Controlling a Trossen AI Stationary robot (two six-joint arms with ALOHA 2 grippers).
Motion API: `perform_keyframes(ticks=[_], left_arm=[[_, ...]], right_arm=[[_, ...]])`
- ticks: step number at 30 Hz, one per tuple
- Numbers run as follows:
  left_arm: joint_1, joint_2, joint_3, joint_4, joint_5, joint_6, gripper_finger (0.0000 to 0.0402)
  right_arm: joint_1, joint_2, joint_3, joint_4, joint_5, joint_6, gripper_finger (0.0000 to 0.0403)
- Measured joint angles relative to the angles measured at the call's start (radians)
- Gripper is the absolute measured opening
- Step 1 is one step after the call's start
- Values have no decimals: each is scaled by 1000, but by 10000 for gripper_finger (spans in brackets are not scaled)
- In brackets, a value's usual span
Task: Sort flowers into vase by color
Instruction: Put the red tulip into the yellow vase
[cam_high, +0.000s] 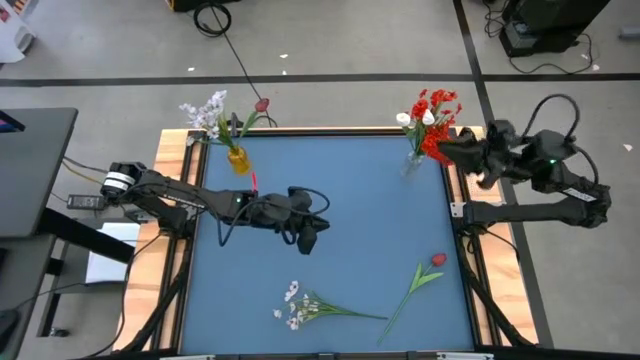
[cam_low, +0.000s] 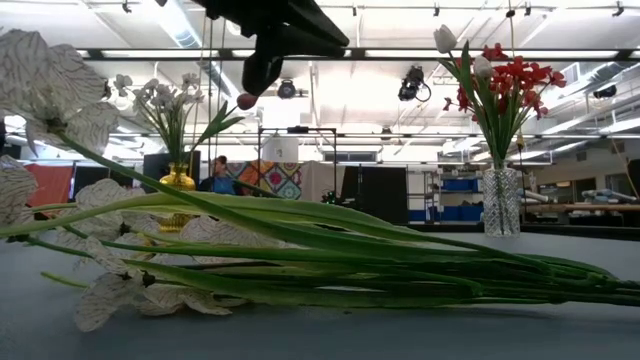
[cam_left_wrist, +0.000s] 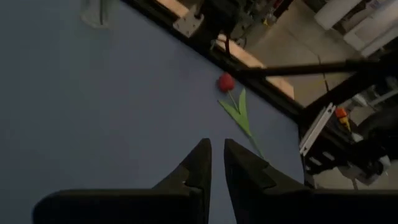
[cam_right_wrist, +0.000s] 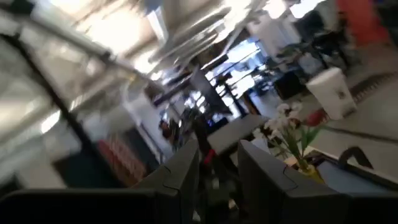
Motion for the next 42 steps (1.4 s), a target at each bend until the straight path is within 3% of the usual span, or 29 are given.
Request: perform_keyframes(ticks=[4, 7, 11, 15, 19, 29, 34, 42], left_arm=[[-2, 0, 0, -58, 3, 7, 48], [14, 0, 0, -171, 3, -2, 48], [35, 0, 0, -377, 25, -75, 48], [34, 0, 0, -589, 102, -133, 48], [-15, 0, -1, -747, 113, -165, 48], [-104, 0, -1, -787, 112, -78, 48], [-74, 0, -1, -781, 112, -38, 53], [-53, 0, -1, -918, 122, -14, 121]], right_arm=[[0, 67, 0, -43, 72, 144, 121], [11, 142, -1, -200, 138, 234, 119], [61, 275, -2, -420, 255, 507, 113], [152, 398, -2, -575, 221, 753, 109], [324, 519, -2, -735, 229, 1045, 109], [737, 782, -2, -803, 89, 1794, 116], [764, 912, -1, -727, -47, 1829, 118], [813, 1080, -1, -579, -263, 1866, 118]])
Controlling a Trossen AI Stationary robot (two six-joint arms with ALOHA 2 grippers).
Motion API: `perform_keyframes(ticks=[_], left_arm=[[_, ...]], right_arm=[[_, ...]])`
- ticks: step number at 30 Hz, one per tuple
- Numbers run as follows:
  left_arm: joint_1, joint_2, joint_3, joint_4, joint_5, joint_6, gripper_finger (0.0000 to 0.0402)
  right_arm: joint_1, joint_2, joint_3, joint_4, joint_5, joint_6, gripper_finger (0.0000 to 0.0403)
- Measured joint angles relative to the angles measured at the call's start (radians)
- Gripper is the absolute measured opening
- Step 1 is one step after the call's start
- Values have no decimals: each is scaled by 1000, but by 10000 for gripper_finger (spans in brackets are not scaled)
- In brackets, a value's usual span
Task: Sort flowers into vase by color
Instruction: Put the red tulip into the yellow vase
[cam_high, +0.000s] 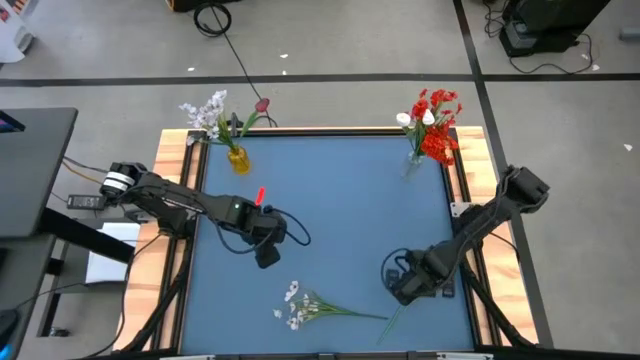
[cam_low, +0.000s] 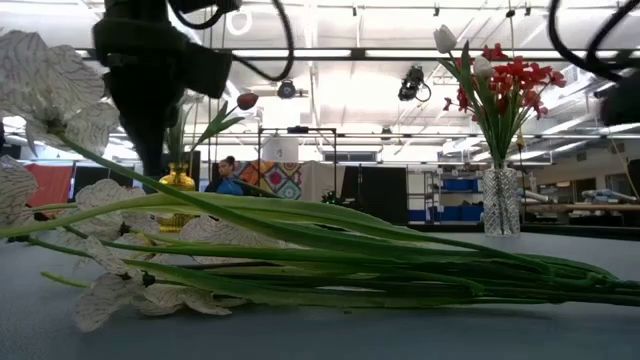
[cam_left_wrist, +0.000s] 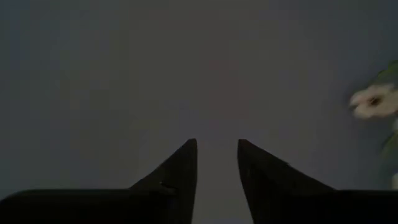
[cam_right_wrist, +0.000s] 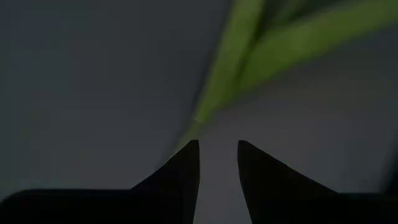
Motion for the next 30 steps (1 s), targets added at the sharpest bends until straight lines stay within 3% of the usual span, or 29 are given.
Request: perform_keyframes(ticks=[7, 11, 15, 30], left_arm=[[-5, 0, 0, -80, 0, 5, 146], [-21, 0, 0, -80, 1, -3, 146], [-40, 0, 0, -81, 0, -21, 147], [-46, -1, 0, -78, 0, -46, 147]], right_arm=[[10, 55, 0, 17, -39, -2, 118], [-11, 55, 0, 41, 11, -26, 118], [-23, 62, -10, 13, 2, -28, 118], [-37, 54, -113, 185, -18, -24, 110]])
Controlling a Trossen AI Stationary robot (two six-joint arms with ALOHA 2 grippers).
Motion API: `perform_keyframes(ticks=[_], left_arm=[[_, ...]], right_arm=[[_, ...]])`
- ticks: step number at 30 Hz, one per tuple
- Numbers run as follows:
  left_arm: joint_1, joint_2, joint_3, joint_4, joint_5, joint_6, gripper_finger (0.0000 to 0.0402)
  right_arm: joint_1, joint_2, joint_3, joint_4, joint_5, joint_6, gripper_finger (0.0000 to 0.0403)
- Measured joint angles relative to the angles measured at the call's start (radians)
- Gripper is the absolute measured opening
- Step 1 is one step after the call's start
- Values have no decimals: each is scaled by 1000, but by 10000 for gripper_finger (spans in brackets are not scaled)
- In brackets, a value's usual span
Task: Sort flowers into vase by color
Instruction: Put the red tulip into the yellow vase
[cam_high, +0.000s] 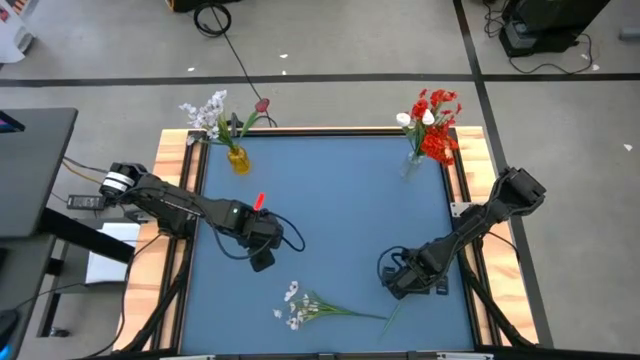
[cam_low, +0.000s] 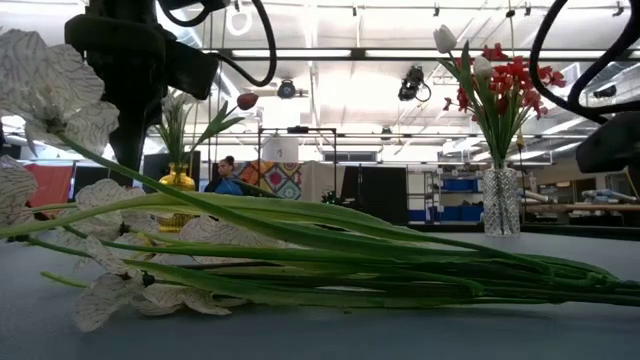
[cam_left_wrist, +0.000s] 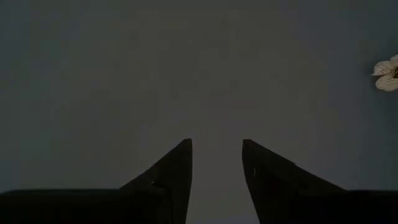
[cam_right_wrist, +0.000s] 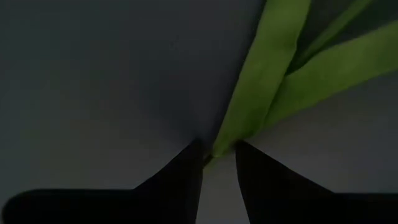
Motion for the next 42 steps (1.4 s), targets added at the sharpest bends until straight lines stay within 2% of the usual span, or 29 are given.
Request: perform_keyframes(ticks=[6, 11, 15, 18, 22, 26, 31, 35, 42], left_arm=[[0, 0, 0, 16, -24, -8, 147], [4, 0, 0, 77, -44, 53, 147], [23, 0, 0, 160, -35, 94, 147], [26, 0, 0, 220, -25, 93, 147], [24, 0, 0, 379, -15, 51, 147], [28, 0, 0, 617, -20, 66, 147], [60, 0, 0, 880, -50, 140, 147], [106, 0, 0, 997, -114, 102, 147], [171, 1, 0, 1256, -164, 136, 147]], right_arm=[[9, 2, 1, 1, 43, -48, 81], [-1, 2, 0, 9, 121, -206, 17], [-4, -6, 19, 12, 174, -299, 15], [-13, -21, 56, 27, 339, -422, 10], [-47, -86, 104, 71, 573, -617, 6], [-145, -162, 129, 126, 700, -938, 5], [-272, -261, 131, 256, 697, -1384, 3], [-351, -329, 132, 326, 666, -1685, 3], [-450, -373, 132, 395, 521, -1971, 3]])
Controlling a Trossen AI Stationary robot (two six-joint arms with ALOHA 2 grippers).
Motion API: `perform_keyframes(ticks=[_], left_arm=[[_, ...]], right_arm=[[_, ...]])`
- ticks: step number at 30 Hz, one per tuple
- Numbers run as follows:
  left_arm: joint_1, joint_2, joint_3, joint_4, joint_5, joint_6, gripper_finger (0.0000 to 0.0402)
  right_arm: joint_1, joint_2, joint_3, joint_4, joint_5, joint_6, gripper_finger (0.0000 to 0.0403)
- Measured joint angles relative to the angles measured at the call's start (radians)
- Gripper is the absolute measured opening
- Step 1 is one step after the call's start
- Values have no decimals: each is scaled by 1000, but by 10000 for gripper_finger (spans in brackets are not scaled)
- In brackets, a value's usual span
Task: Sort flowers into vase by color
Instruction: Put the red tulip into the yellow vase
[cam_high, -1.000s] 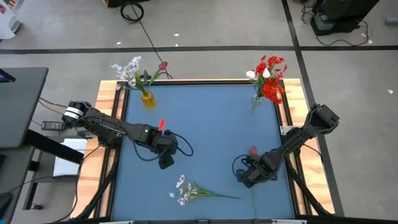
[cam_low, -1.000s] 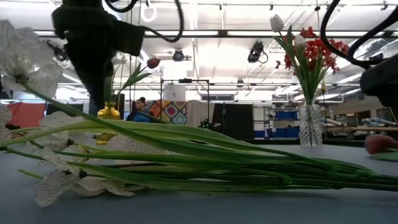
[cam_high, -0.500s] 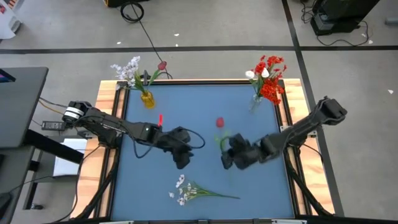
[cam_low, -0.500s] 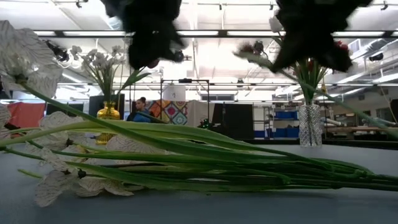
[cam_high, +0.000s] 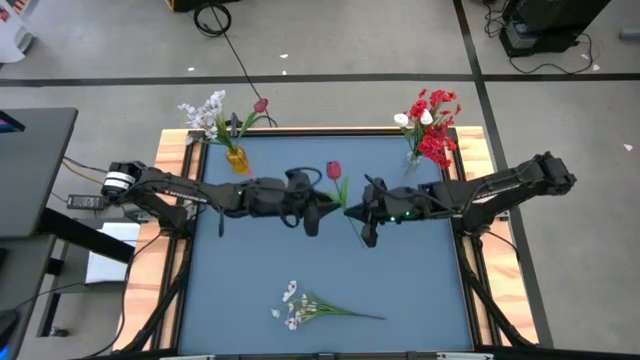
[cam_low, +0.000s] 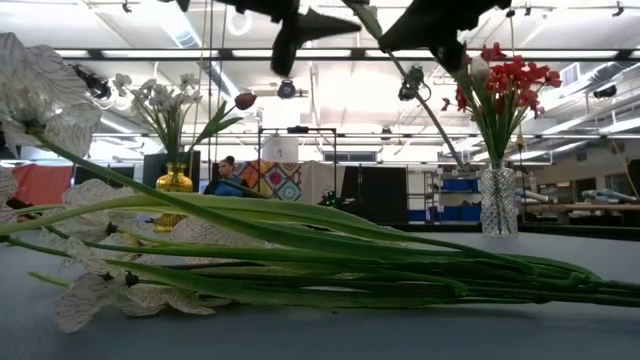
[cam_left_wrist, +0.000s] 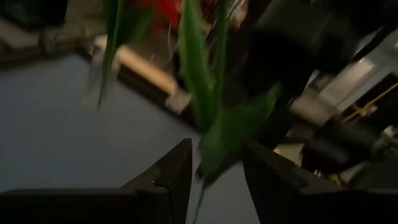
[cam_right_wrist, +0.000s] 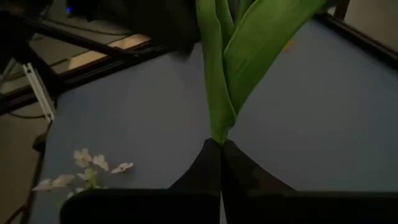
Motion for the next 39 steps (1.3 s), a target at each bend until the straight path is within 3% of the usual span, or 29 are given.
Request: perform_keyframes(ticks=[4, 10, 17, 21, 24, 31, 36, 39], left_arm=[[12, 1, 0, 92, 1, 55, 147], [11, 1, 0, 91, -59, 58, 131], [11, 1, 0, 97, -81, 74, 54], [11, 1, 1, 94, -88, 160, 11], [3, -5, 44, -21, -170, 261, 7], [54, -90, 271, -606, -458, 295, 3], [179, -222, 311, -836, -509, 272, 2], [257, -303, 274, -880, -526, 231, 2]], right_arm=[[-39, 1, 0, 21, -37, -64, 3], [-92, -6, 0, 94, -127, -139, 4], [-121, -9, 1, 105, -163, -185, 4], [-138, -9, 1, 95, -140, -136, 17], [-150, -9, 2, 53, -94, -104, 49], [-176, -53, 2, -193, -78, 26, 130], [-176, -90, 2, -293, -40, 46, 148], [-176, -110, 2, -332, -25, 47, 149]])
